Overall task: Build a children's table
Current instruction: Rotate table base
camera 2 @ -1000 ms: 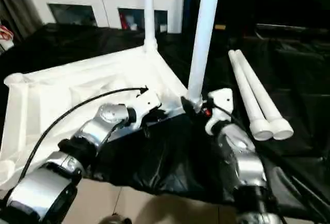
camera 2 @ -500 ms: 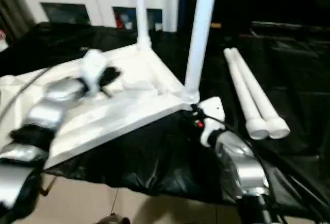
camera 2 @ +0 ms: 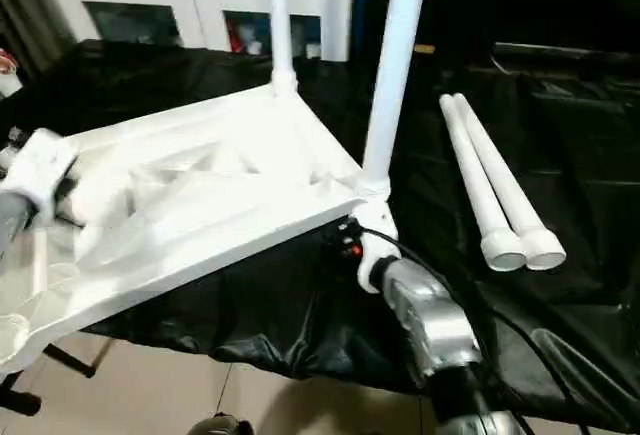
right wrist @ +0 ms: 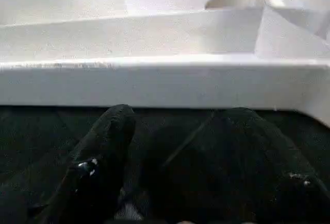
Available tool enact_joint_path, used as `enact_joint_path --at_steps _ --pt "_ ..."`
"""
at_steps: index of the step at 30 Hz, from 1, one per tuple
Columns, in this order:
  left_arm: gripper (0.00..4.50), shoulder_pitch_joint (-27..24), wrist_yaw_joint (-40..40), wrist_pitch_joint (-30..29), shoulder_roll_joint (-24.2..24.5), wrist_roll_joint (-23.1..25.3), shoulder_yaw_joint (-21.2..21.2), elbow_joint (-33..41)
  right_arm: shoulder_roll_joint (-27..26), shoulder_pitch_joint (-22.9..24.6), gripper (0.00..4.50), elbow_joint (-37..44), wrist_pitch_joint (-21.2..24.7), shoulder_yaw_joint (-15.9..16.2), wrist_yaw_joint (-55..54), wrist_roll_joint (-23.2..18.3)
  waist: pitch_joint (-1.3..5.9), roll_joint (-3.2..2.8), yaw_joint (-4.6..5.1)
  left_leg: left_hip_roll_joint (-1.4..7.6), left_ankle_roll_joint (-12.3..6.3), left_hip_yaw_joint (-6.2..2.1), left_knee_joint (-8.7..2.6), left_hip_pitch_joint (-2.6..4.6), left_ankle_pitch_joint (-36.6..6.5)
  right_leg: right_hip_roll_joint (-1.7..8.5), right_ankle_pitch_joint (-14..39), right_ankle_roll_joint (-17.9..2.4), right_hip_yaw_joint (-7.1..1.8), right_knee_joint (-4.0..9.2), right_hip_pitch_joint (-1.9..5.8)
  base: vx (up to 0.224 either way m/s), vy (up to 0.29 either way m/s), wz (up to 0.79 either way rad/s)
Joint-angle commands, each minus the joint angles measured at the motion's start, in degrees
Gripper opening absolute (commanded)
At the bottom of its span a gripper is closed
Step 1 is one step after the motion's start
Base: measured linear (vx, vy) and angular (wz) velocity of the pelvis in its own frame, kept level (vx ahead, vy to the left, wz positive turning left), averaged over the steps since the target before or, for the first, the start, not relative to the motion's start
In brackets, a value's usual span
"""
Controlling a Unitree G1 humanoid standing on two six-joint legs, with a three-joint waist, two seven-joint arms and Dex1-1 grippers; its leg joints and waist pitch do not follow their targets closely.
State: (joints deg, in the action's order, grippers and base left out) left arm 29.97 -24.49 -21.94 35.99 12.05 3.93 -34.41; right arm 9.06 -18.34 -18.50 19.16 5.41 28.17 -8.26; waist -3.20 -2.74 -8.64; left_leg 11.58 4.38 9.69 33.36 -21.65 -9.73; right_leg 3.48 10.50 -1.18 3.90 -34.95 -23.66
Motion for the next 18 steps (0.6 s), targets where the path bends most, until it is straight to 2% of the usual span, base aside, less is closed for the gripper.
enact_joint_path --at_steps 1,3,7,8,11,14,16,18 --pt "0.0 -0.9 -1.5 -3.5 0.9 0.3 -1.8 2.3 -0.5 -1.6 2.81 -2.7 -1.0 0.0 -0.6 0.9 4.06 -0.76 0.1 1.68 1.87 -0.98 -4.14 1.17 -16.1 4.6 10.8 -9.2 -2.91 3.9 2.56 0.0 0.0 0.0" --pt "0.0 -1.6 -4.6 -4.9 1.1 0.1 -3.4 2.1 -1.0 -3.1 2.72 -4.7 -1.7 0.1 -0.8 1.3 4.07 -0.91 0.13 1.56 1.81 -1.01 -4.13 1.03 -15.8 4.64 10.4 -9.6 -2.85 3.85 2.54 0.0 0.0 0.0" --pt "0.0 -1.7 -10.4 -2.0 0.6 -1.1 -5.6 1.0 -1.9 -5.6 2.39 -8.1 -2.8 0.2 -1.1 1.6 4.14 -0.94 0.21 1.49 1.93 -0.95 -3.99 0.9 -15.1 4.68 8.7 -10.4 -2.87 3.71 2.7 0.0 0.0 0.0" --pt "0.0 -1.8 -14.1 -2.1 0.9 -0.9 -7.8 1.2 -2.3 -7.0 2.32 -10.4 -3.5 0.3 -1.4 1.9 4.2 -0.99 0.28 1.48 2.01 -0.93 -3.95 0.93 -15.0 4.71 8.1 -10.7 -2.86 3.62 2.75 0.0 0.0 0.0" --pt "0.0 -1.8 -16.9 -1.7 1.2 -0.8 -9.3 1.4 -2.6 -8.1 2.06 -12.1 -4.0 0.4 -1.7 2.2 4.18 -1.01 0.51 1.48 2.03 -0.94 -3.98 0.88 -14.7 4.75 7.4 -11.0 -2.86 3.53 2.9 0.0 0.0 0.0" --pt "0.0 -2.5 -27.7 -2.7 3.1 -1.3 -14.9 4.7 -3.2 -11.1 1.8 -17.8 -6.0 -0.1 -2.3 2.7 4.18 -0.97 0.56 1.55 1.96 -0.84 -3.93 1.02 -14.8 4.86 7.1 -11.8 -2.9 3.48 2.85 0.0 0.0 0.0" --pt "0.0 -2.6 -31.6 -2.3 3.9 -1.3 -16.7 5.4 -3.3 -12.0 1.63 -19.5 -6.7 -0.3 -2.3 2.9 4.16 -1.05 0.64 1.53 1.95 -0.77 -3.88 0.94 -14.6 4.83 7.4 -12.1 -2.93 3.34 2.92 0.0 0.0 0.0" --pt "0.0 -2.8 -37.1 -2.3 4.8 -2.1 -18.9 6.8 -3.5 -13.1 1.5 -21.4 -7.5 -0.7 -2.3 3.0 4.12 -1.14 0.58 1.6 1.95 -0.78 -3.95 1.19 -15.1 4.87 7.9 -12.0 -2.96 3.5 2.9 0.0 0.0 0.0"
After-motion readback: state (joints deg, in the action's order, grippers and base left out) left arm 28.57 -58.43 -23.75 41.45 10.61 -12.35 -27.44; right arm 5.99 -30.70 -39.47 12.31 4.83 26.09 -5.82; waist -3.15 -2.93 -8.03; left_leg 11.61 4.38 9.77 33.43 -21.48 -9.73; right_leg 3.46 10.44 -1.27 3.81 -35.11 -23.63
